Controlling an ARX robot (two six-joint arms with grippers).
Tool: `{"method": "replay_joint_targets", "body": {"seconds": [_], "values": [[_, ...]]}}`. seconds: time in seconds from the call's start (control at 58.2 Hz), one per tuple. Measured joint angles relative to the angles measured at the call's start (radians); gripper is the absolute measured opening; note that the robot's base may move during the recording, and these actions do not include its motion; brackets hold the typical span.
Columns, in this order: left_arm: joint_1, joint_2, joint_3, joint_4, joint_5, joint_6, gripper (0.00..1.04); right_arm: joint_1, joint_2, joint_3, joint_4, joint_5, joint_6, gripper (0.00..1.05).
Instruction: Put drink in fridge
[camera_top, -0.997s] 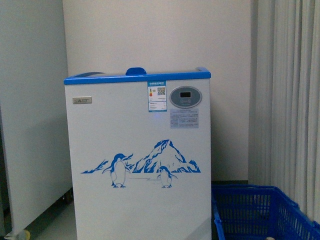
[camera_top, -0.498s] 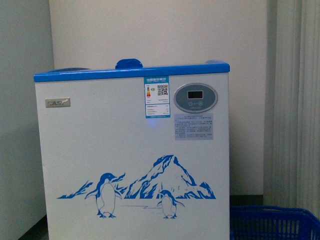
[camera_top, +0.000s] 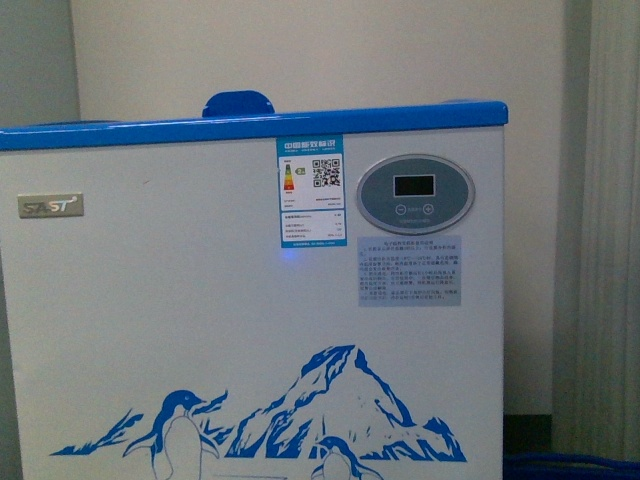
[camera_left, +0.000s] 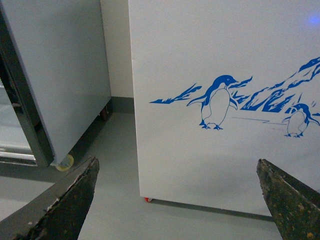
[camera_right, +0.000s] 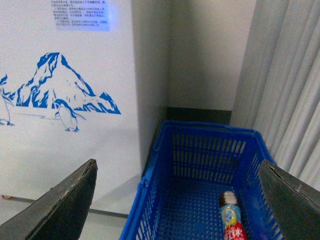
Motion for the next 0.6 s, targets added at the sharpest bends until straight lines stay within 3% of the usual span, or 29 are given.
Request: {"method": "replay_joint_targets", "body": {"seconds": [0.447,0.533,0.602], "values": [[0.000,0.000,0.000,0.000,0.000,0.000,0.97,0.001,0.003,0.001,-0.002,0.008,0.003,0.97],[0.000,0.001,0.000,0.000,0.000,0.000,0.97,-0.026,0.235,0.123,-0.254,0.223,0.042,0.97],[0.000,0.000,0.000,0.000,0.000,0.000,0.97,-0.115,0.437,0.158,-0.252,0.292,0.032,0.97]]}}
